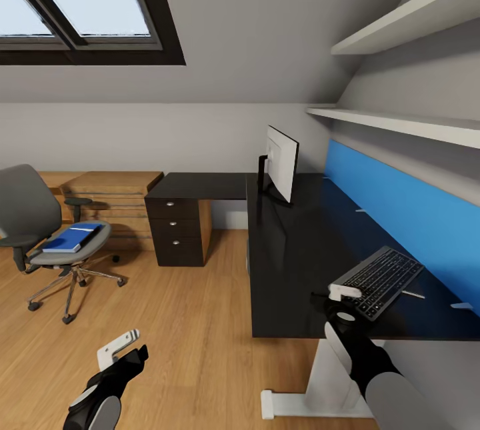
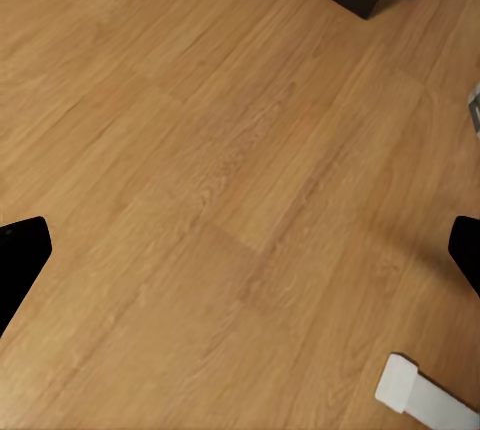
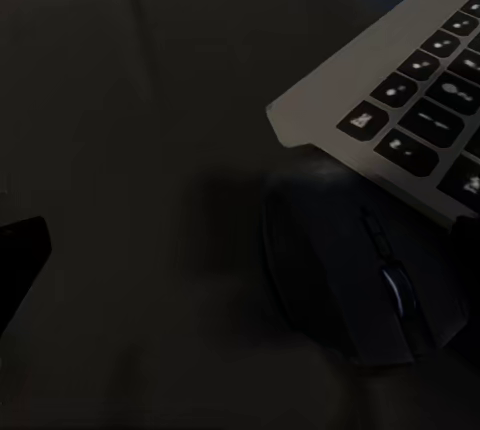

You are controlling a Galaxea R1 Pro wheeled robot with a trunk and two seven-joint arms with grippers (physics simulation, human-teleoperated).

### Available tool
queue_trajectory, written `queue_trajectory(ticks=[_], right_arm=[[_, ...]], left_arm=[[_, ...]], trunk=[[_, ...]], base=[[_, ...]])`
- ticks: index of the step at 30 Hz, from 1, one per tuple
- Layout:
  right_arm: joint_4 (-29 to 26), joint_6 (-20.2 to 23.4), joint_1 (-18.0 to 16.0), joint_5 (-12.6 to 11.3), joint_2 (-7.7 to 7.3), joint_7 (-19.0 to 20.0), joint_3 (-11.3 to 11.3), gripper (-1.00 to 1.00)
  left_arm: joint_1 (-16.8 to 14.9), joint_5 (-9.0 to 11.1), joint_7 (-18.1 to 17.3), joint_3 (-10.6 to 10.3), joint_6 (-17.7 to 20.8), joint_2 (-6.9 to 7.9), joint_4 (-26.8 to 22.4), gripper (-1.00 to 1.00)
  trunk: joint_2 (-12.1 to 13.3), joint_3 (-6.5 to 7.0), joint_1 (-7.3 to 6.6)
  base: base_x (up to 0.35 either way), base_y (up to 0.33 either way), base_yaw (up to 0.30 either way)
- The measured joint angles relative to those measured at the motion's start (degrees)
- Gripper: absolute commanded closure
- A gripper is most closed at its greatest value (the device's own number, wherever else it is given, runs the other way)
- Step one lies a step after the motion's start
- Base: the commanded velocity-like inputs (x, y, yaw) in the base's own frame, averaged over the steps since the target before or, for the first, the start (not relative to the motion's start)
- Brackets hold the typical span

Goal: In the bedroom, organize the workspace by keeping the computer under the desk, ensuring the monitor is on the desk, placing the keyboard on the desk next to the monitor, placing the mouse on the desk next to the keyboard, moving the folder from the swivel chair onto the desk next to the mouse, stacking the notebook on top of the folder with the pen on top of the notebook, and positioning the swivel chair next to the desk.

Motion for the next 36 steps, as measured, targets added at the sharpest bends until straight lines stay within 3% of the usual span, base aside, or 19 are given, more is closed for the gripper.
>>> queue_trajectory(ticks=[11,18,25,36], right_arm=[[0.2,0.1,0.0,-0.1,0.36,0.0,0.0,-1.00],[1.4,0.0,0.0,-0.2,0.36,0.0,-0.1,-1.00],[1.8,0.0,0.0,-0.3,0.36,0.0,-0.1,-1.00],[1.8,-0.1,0.0,-0.3,0.29,0.0,-0.1,-1.00]], left_arm=[[0.0,0.1,0.0,0.3,0.0,0.07,0.0,-1.00],[0.0,0.1,0.0,2.2,0.0,0.02,0.0,-1.00],[0.0,0.1,0.0,2.9,0.0,0.00,0.0,-1.00],[0.0,0.1,0.0,2.9,0.0,-0.02,0.0,-1.00]], trunk=[[0.0,0.00,0.00],[0.0,0.00,0.00],[-2.8,-1.25,1.53],[-2.8,-1.26,1.54]], base=[[0.000,0.000,0.000],[0.000,0.000,0.000],[0.000,0.000,0.000],[0.000,0.000,0.000]])
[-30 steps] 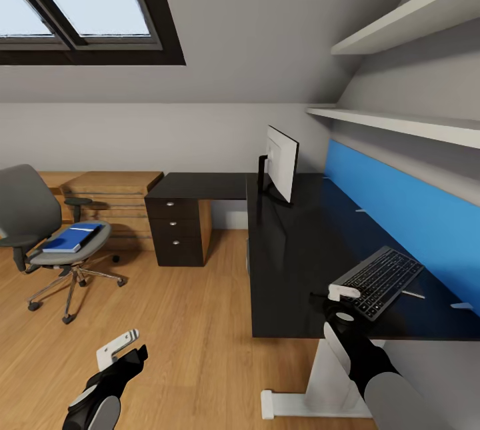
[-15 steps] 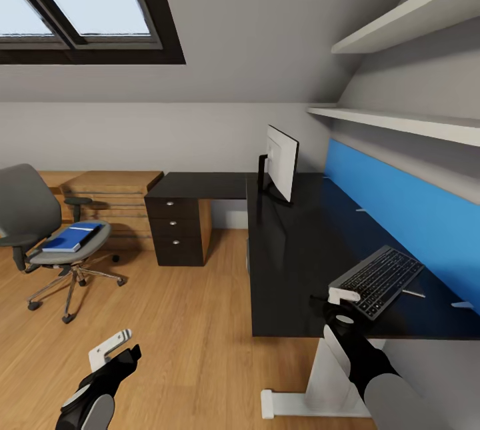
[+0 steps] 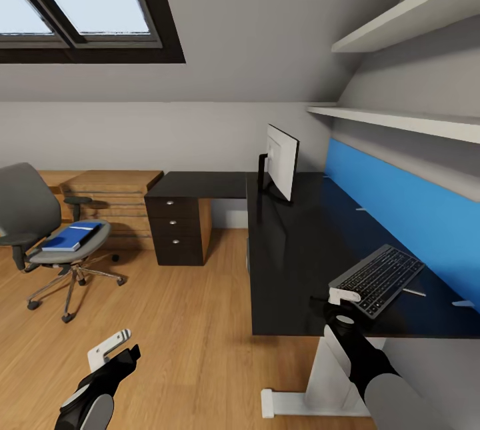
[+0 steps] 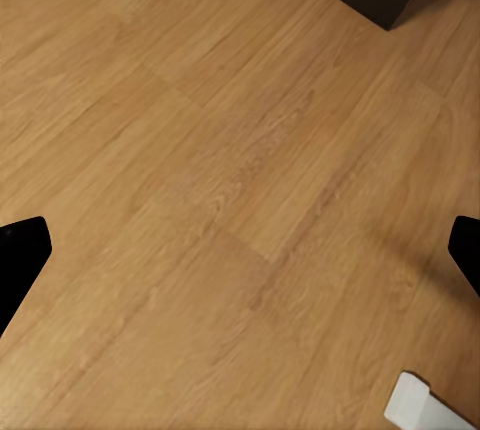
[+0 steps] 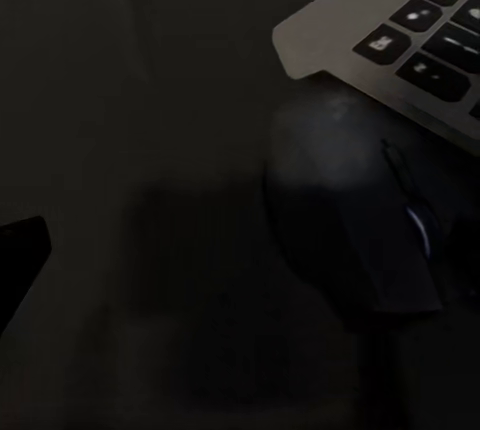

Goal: In the bedroom, organize the workspace by keeping the computer under the desk, ensuring the monitor is on the desk, placing the keyboard on the desk next to the monitor, placing the mouse on the desk next to the keyboard, moving the folder from the swivel chair onto the desk next to the mouse, stacking the notebook on top of the folder with the pen on top of the notebook, and positioning the swivel chair next to the desk.

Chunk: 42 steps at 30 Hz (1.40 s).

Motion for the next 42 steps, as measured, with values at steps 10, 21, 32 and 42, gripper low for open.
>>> queue_trajectory(ticks=[10,21,32,42], right_arm=[[0.0,-0.1,0.0,-0.1,-0.18,-1.1,-1.8,-1.00],[0.0,-0.3,0.0,-0.2,-0.33,-2.1,-3.2,-1.00],[0.1,-0.3,0.0,-0.2,-0.33,-2.1,-3.2,-1.00],[0.1,-0.3,-0.1,-0.1,-0.41,-2.1,-3.2,-1.00]], left_arm=[[0.0,0.0,0.0,0.0,0.0,0.01,0.0,-1.00],[0.0,0.0,0.0,0.0,0.0,0.02,0.0,-1.00],[0.0,0.0,0.0,0.0,0.0,0.02,0.0,-1.00],[0.0,0.0,-0.1,-0.3,0.2,0.01,0.0,-1.00]], trunk=[[0.0,0.00,0.00],[0.0,0.00,0.00],[0.0,0.00,0.00],[0.0,0.00,0.00]], base=[[0.000,0.000,0.000],[0.000,0.000,0.000],[0.000,0.000,0.000],[0.000,0.000,0.000]])
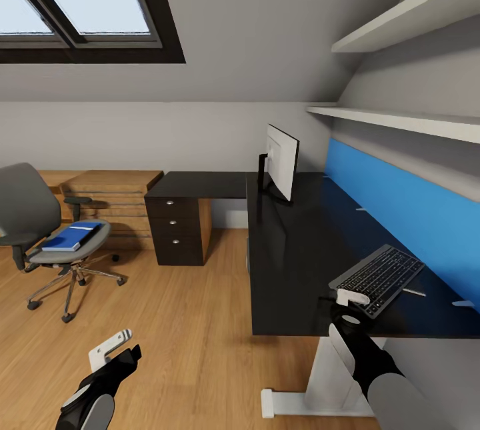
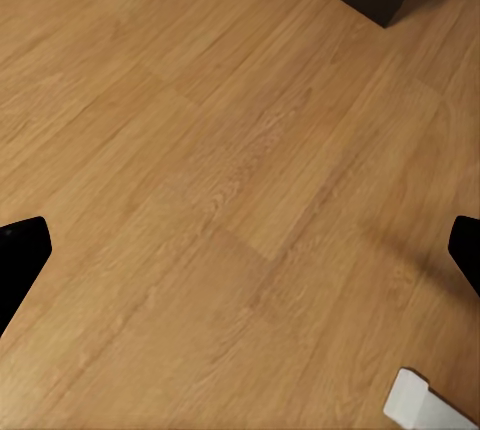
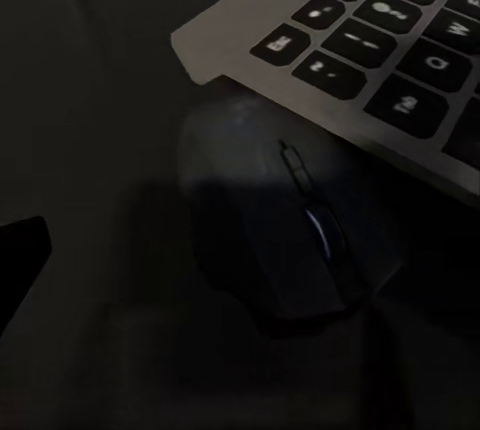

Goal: In the bedroom, organize the workspace by keeping the computer under the desk, ensuring the monitor is on the desk, placing the keyboard on the desk next to the monitor, placing the mouse on the desk next to the keyboard, moving the folder from the swivel chair onto the desk next to the mouse, stacking the notebook on top of the folder with the pen on top of the notebook, and positioning the swivel chair next to the desk.

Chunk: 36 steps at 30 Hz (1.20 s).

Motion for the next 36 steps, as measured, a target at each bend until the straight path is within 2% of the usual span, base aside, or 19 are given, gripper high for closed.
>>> queue_trajectory(ticks=[36], right_arm=[[0.0,-0.1,0.0,-0.5,0.13,0.2,0.1,-1.00]], left_arm=[[0.0,0.0,0.0,-0.1,-0.1,-0.09,0.0,-1.00]], trunk=[[0.0,0.00,0.00]], base=[[0.027,0.000,0.000]])
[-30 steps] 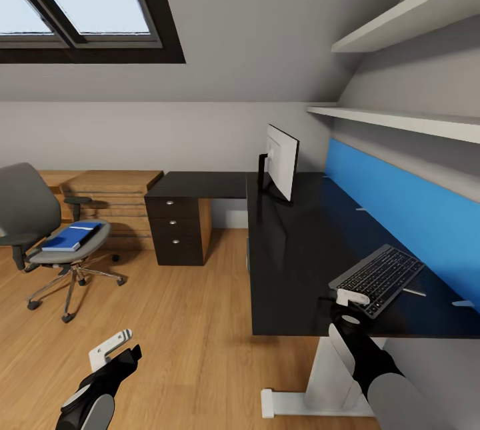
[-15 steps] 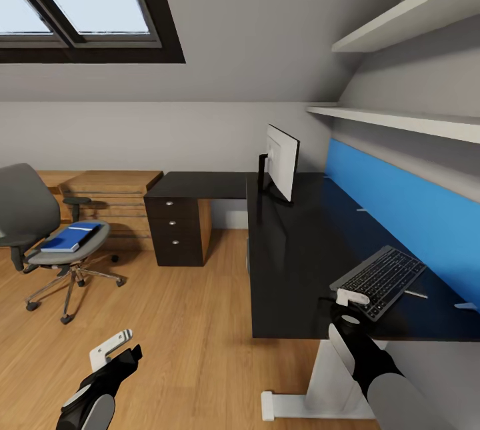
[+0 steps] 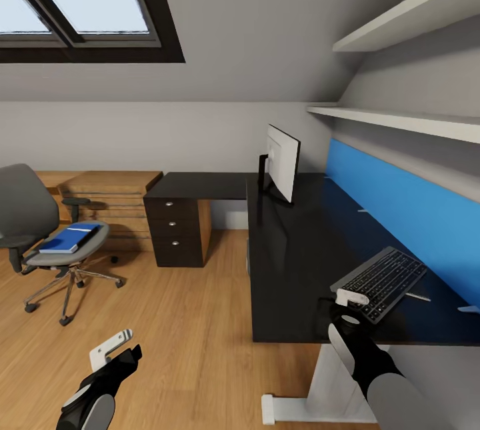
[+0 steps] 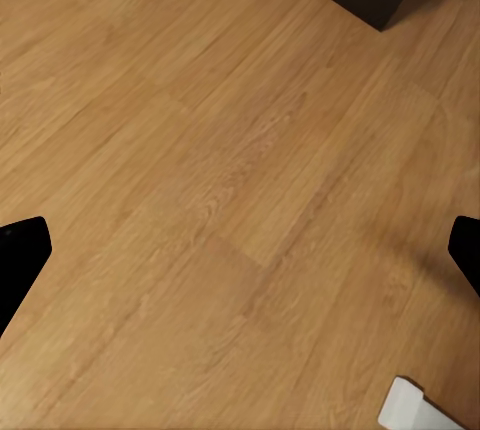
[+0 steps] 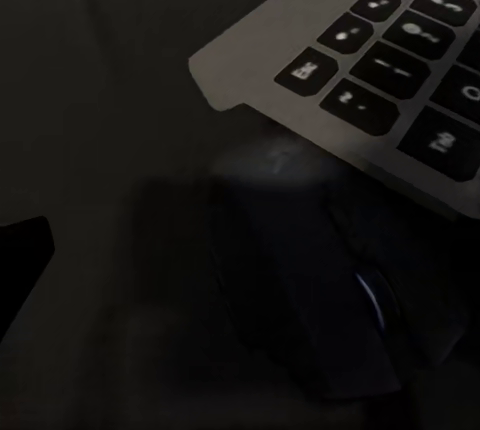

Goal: In the bedroom, organize the workspace by keeping the computer under the desk, ensuring the monitor is on the desk, placing the keyboard on the desk next to the monitor, placing the mouse on the desk next to the keyboard, moving the folder from the swivel chair onto the desk next to the mouse, stacking the notebook on top of the folder with the pen on top of the notebook, and positioning the swivel chair next to the desk.

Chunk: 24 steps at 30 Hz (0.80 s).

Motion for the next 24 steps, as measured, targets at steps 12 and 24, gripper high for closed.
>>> queue_trajectory(ticks=[12,24], right_arm=[[-0.1,0.1,0.0,0.5,-0.01,-0.1,0.0,-1.00],[0.1,0.3,0.0,0.5,0.21,-0.2,0.1,-1.00]], left_arm=[[0.0,0.0,0.0,0.1,0.0,0.00,0.0,-1.00],[0.0,0.0,0.0,0.2,0.1,0.09,-0.5,-1.00]], trunk=[[-1.2,-0.53,0.66],[-1.2,-0.54,0.66]], base=[[0.000,0.000,0.000],[0.000,0.000,0.000]])
